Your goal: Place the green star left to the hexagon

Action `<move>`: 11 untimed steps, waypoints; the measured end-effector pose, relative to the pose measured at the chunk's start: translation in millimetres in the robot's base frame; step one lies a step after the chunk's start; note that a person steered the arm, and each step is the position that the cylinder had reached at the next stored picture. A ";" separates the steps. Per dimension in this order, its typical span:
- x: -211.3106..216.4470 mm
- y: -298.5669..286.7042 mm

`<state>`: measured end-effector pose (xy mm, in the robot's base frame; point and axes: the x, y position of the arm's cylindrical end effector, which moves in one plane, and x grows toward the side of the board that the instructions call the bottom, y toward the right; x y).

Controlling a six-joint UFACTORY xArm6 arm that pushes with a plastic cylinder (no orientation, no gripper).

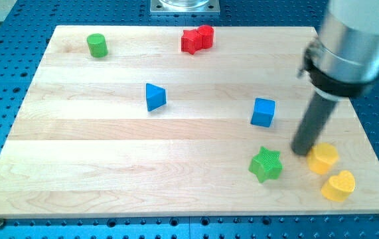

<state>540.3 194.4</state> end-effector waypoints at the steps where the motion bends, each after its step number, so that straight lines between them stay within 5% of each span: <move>1: 12.0 2.1; 3: -40.9 -75.6; 4: -6.0 -98.1; 5: 14.8 -55.2; 6: -46.0 -34.7; 7: -33.6 64.1; 8: 35.2 96.1; 9: 78.0 81.0; 11: 77.9 20.3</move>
<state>618.2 214.7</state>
